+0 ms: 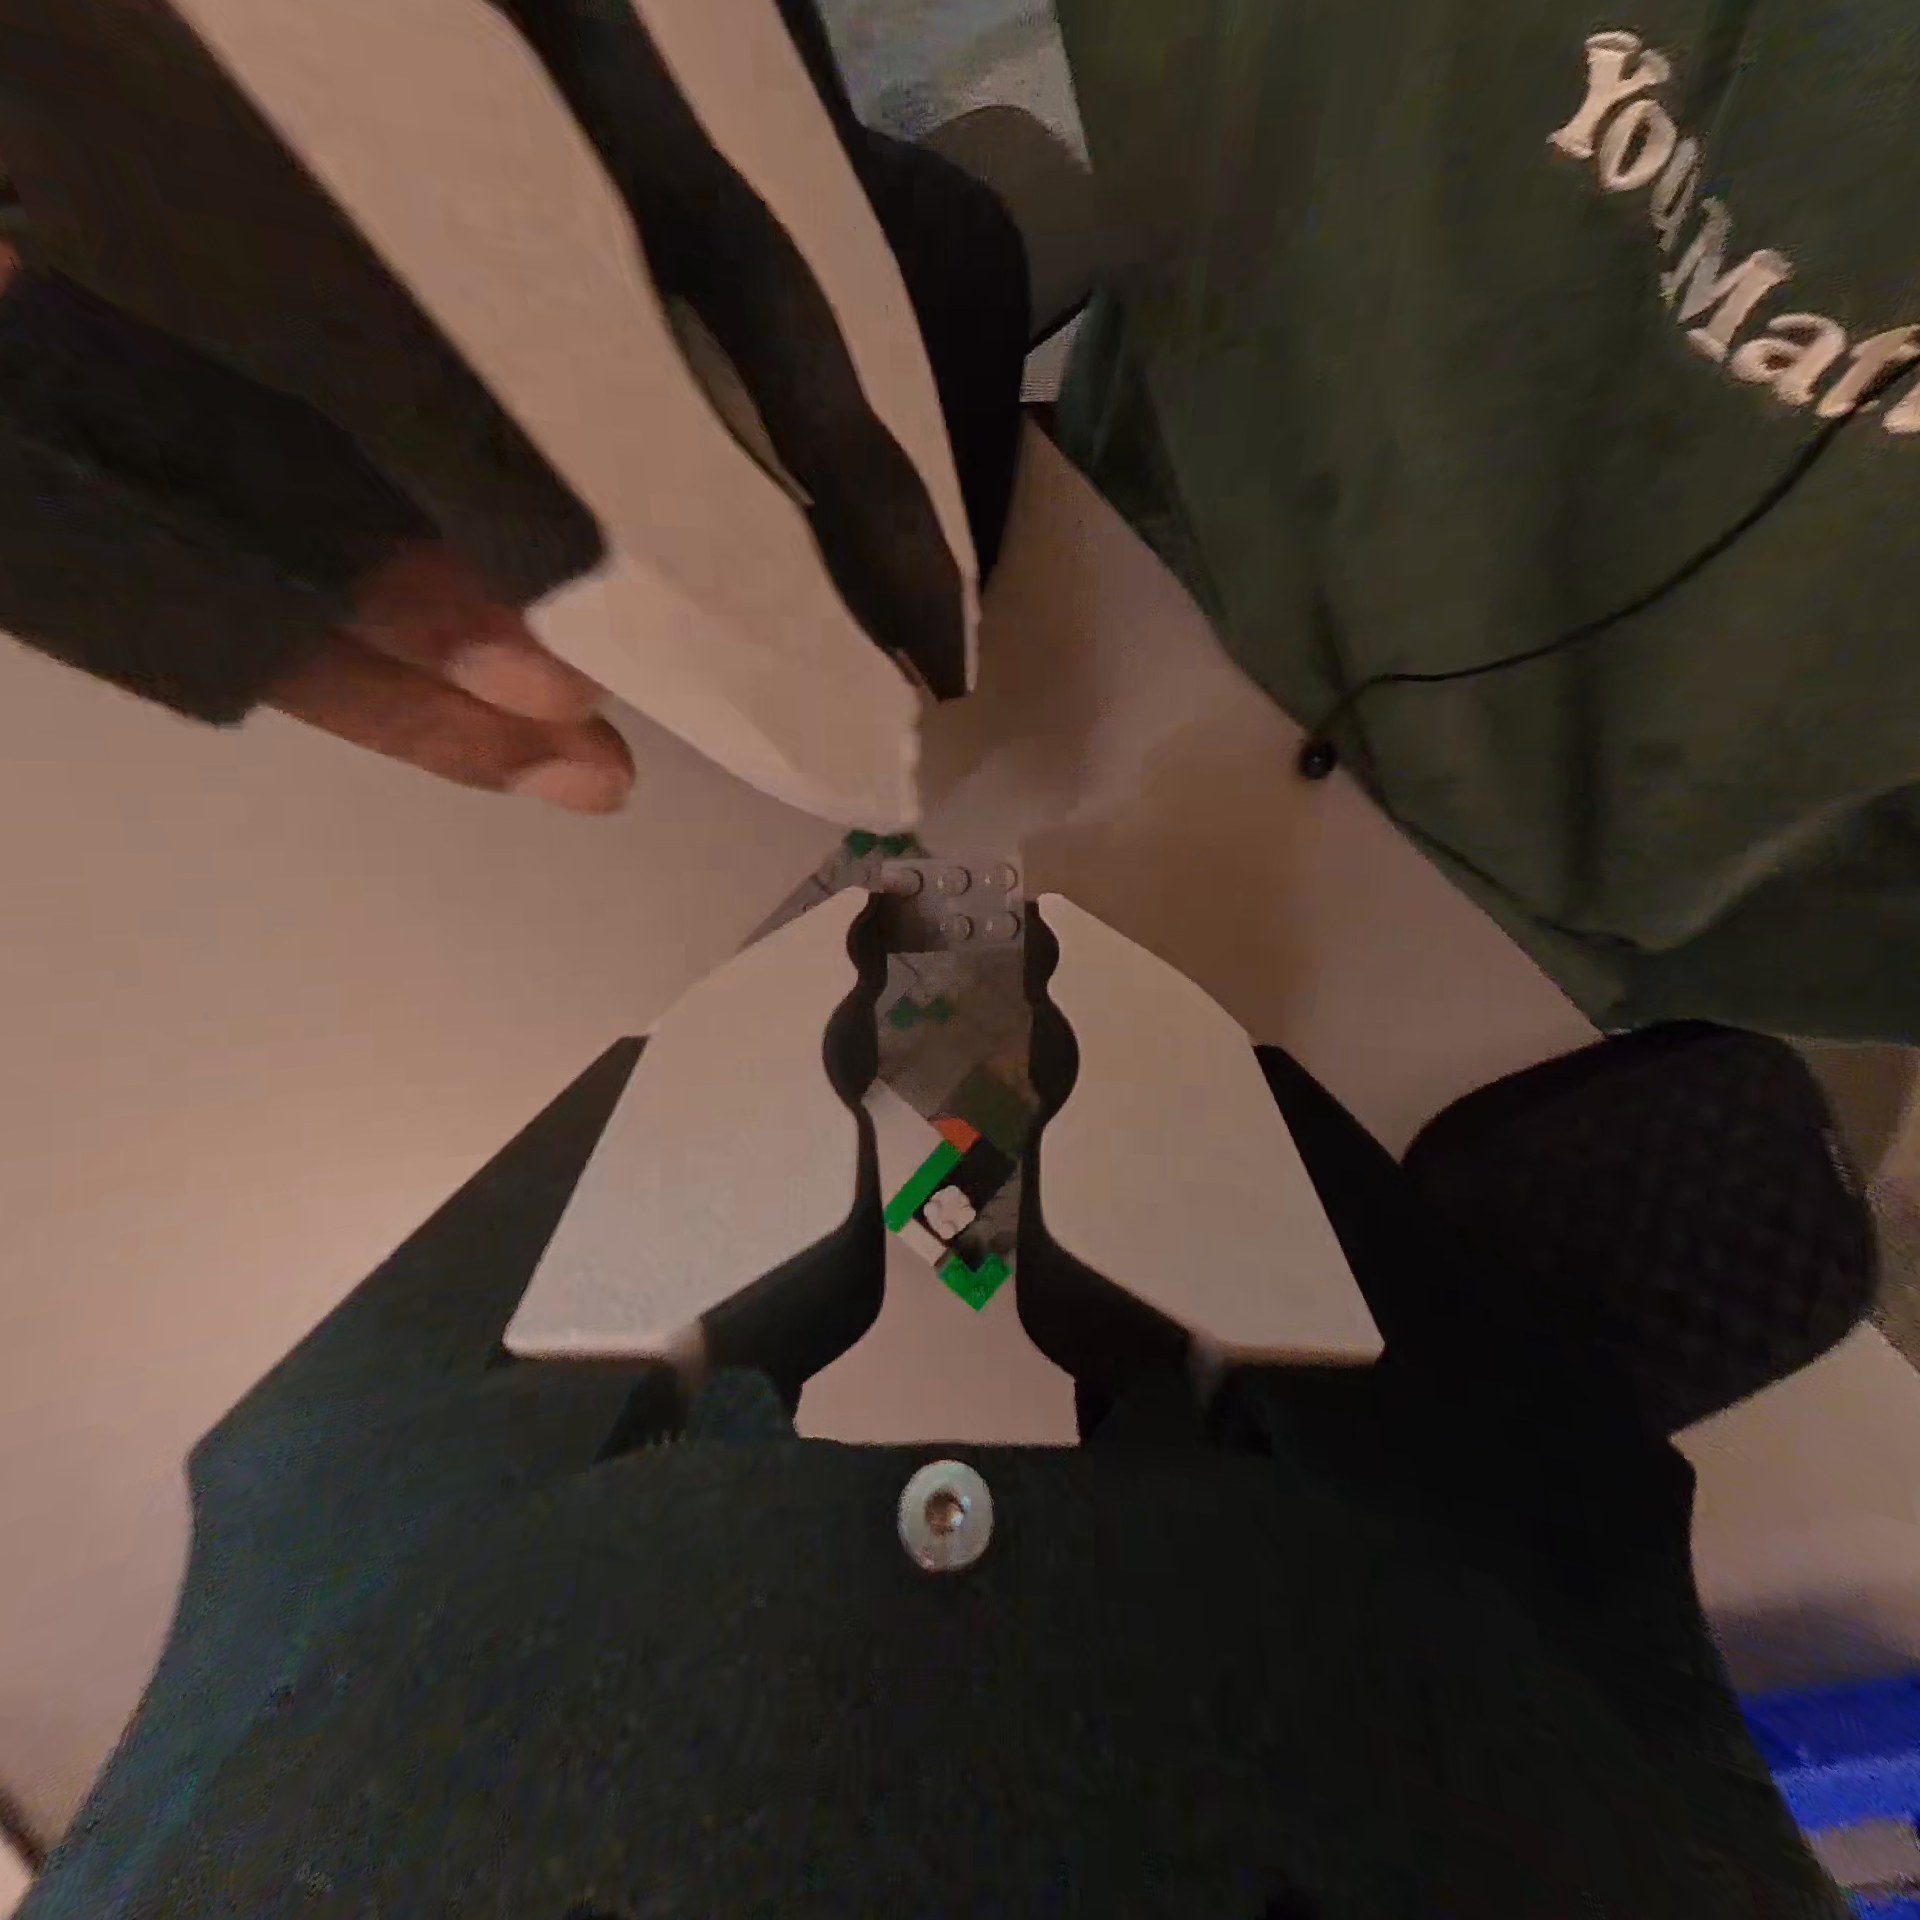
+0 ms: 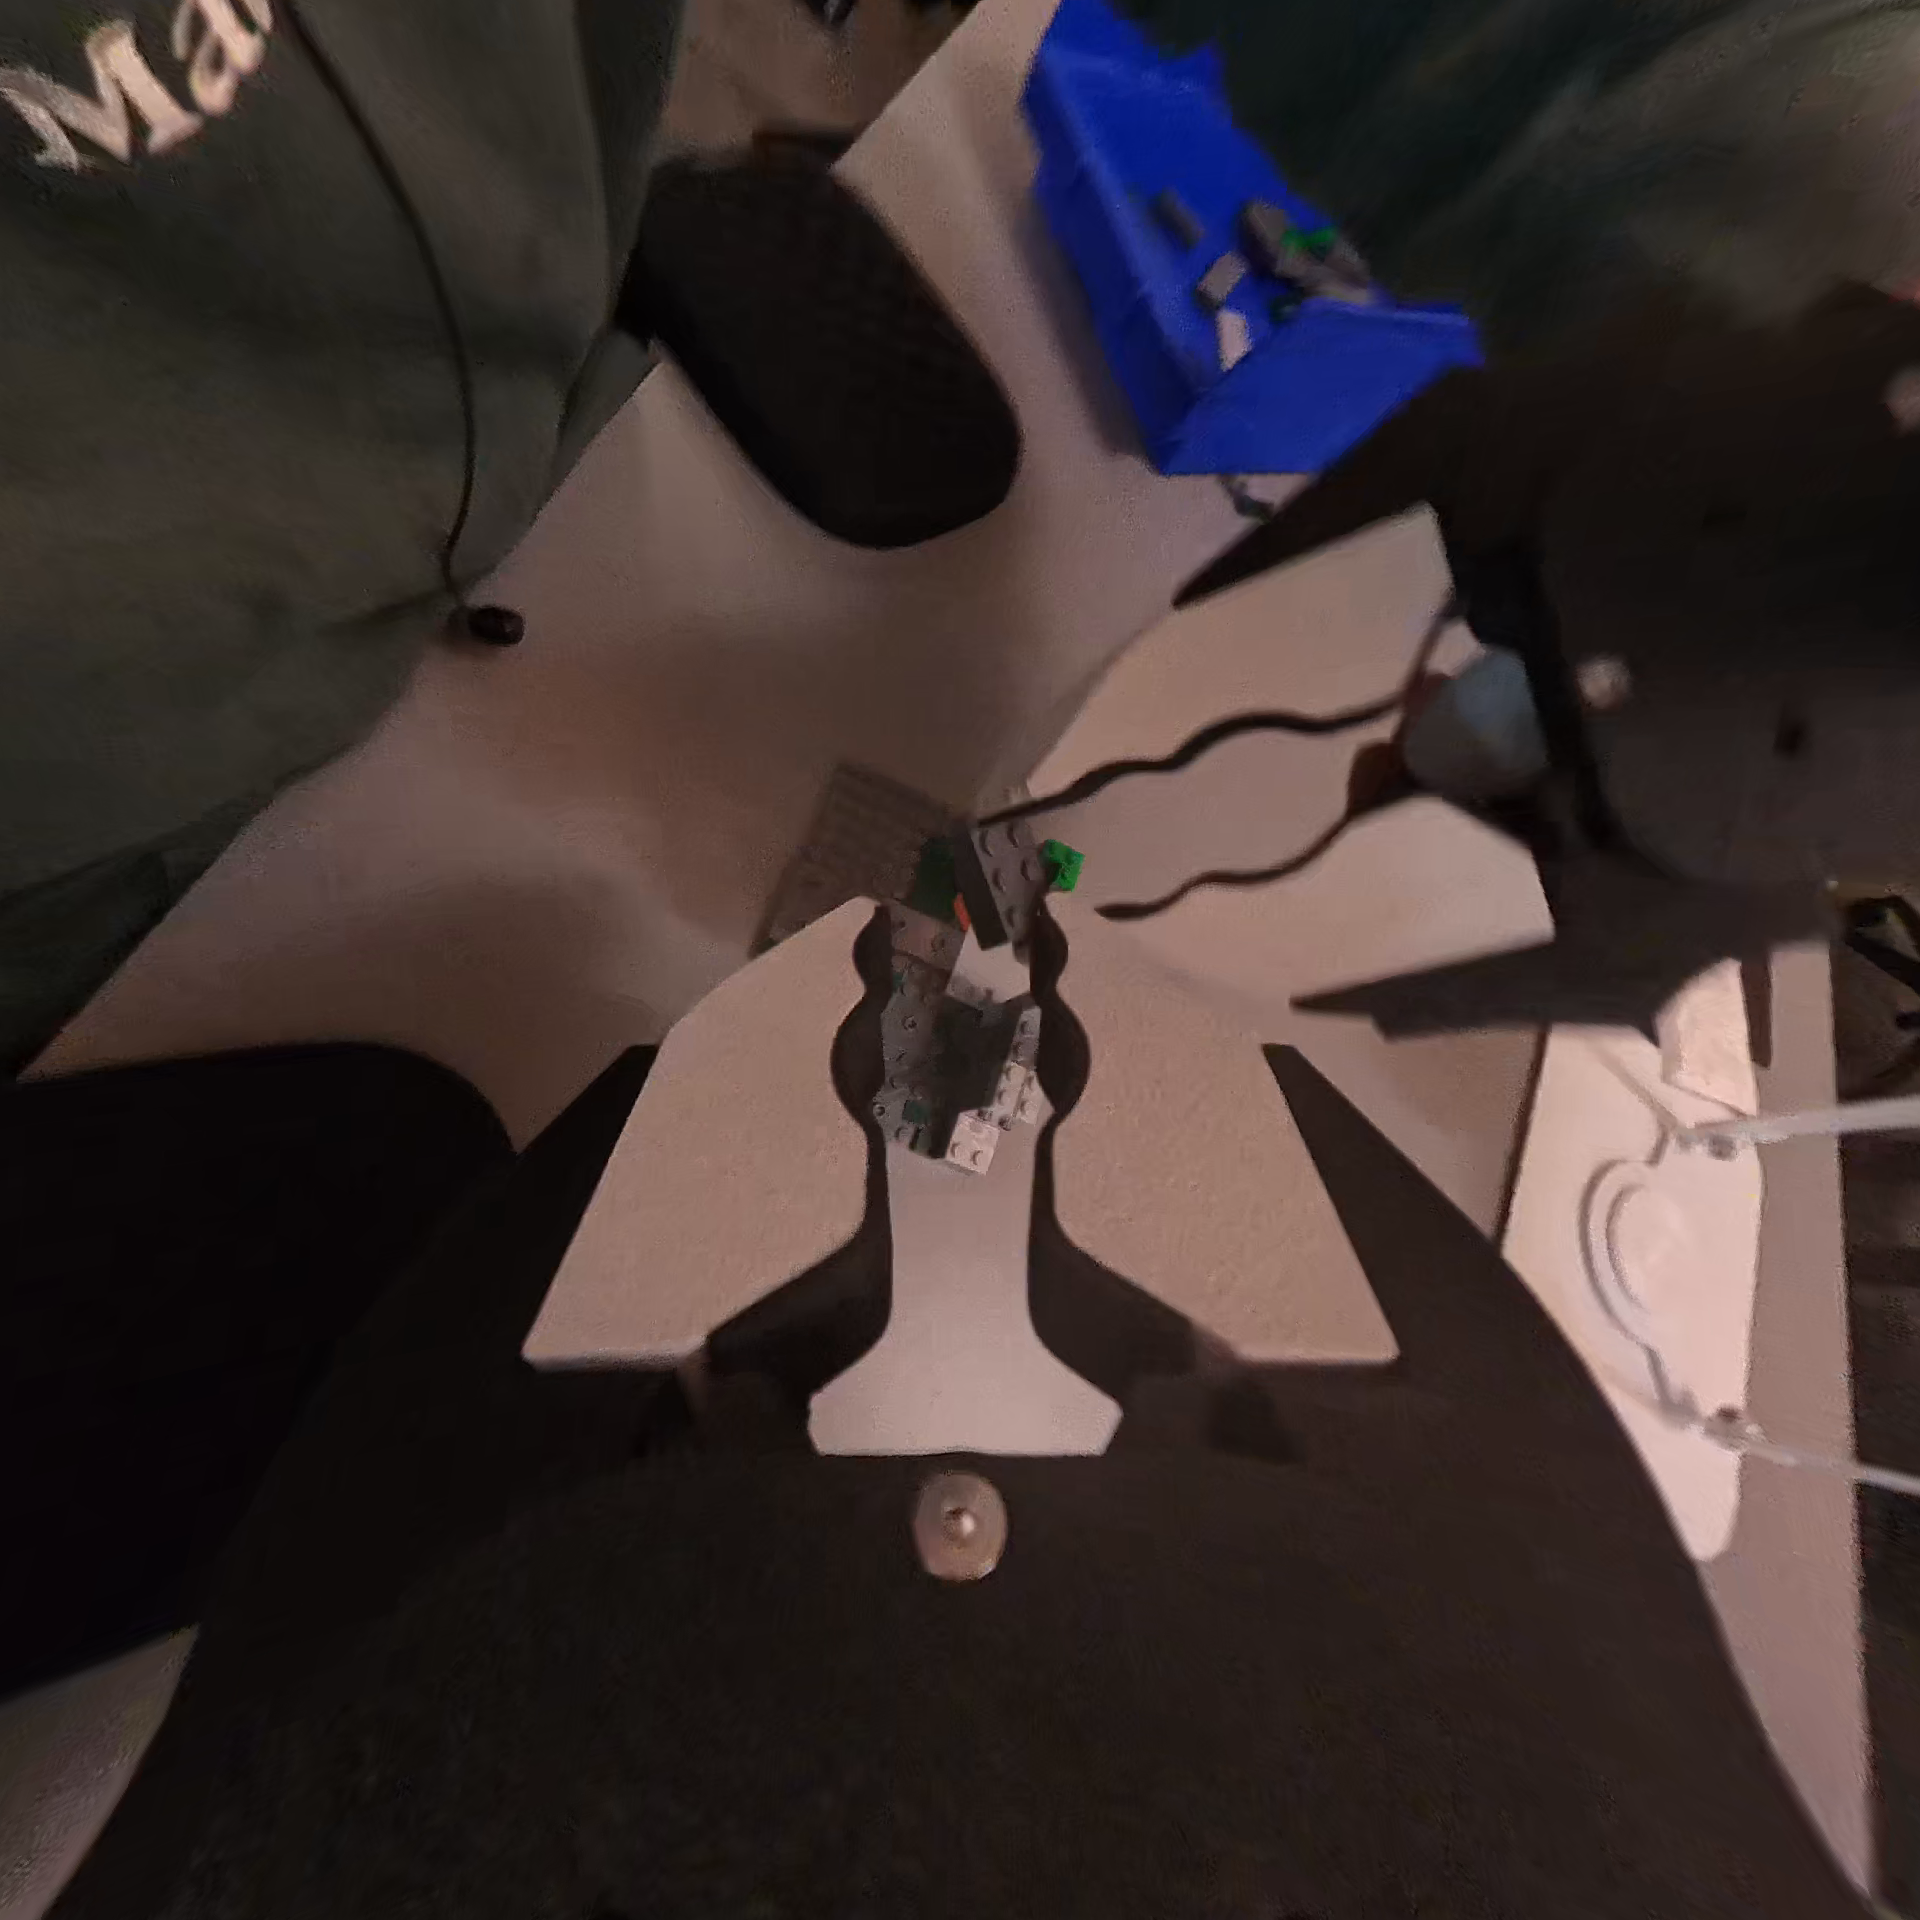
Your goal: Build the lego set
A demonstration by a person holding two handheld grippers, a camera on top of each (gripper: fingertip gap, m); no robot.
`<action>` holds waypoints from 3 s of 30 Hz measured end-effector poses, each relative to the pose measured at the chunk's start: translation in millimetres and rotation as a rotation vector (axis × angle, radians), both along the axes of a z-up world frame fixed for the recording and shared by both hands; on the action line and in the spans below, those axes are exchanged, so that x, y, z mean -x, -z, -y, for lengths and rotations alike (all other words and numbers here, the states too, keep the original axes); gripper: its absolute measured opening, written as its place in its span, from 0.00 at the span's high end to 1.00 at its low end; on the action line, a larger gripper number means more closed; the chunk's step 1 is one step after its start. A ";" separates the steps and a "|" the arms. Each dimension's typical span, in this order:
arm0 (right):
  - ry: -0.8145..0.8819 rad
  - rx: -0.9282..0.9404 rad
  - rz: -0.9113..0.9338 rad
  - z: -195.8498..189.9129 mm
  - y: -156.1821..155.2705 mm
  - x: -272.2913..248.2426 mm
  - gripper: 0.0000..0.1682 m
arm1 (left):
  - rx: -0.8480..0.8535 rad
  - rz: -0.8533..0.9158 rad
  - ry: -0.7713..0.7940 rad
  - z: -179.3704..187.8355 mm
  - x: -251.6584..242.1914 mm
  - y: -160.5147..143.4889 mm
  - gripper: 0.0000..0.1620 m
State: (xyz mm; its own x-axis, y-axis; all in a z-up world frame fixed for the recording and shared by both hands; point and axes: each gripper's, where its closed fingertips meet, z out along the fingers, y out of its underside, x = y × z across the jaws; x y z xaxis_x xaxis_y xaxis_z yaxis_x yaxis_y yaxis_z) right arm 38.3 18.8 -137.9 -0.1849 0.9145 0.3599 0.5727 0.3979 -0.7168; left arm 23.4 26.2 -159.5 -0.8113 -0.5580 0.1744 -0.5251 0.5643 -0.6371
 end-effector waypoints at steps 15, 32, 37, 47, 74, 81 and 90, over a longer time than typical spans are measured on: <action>-0.001 -0.203 0.280 2.6 24.6 25.6 0.89 | 0.076 -0.063 0.069 18.7 6.3 -2.7 0.85; 0.722 -0.198 0.070 -69.1 29.2 -23.3 0.89 | 0.229 0.488 -0.944 -60.1 -13.3 2.7 0.84; 0.778 -0.229 0.064 -70.4 45.1 -10.6 0.89 | 0.262 0.557 -1.086 -55.6 -11.8 6.6 0.83; 0.752 -0.348 0.107 -66.4 50.1 12.6 0.89 | 0.158 0.569 -1.090 -46.4 -1.0 19.1 0.90; 0.428 0.304 0.354 -55.8 54.4 14.5 0.91 | 0.038 0.634 -0.984 -47.3 8.5 29.3 0.85; 0.462 0.335 0.523 -65.3 76.7 -0.9 0.91 | -0.056 0.523 -1.010 -59.7 20.2 51.8 0.82; 0.441 0.335 0.596 -63.0 95.4 0.1 0.91 | -0.069 0.492 -1.023 -65.1 25.0 60.8 0.84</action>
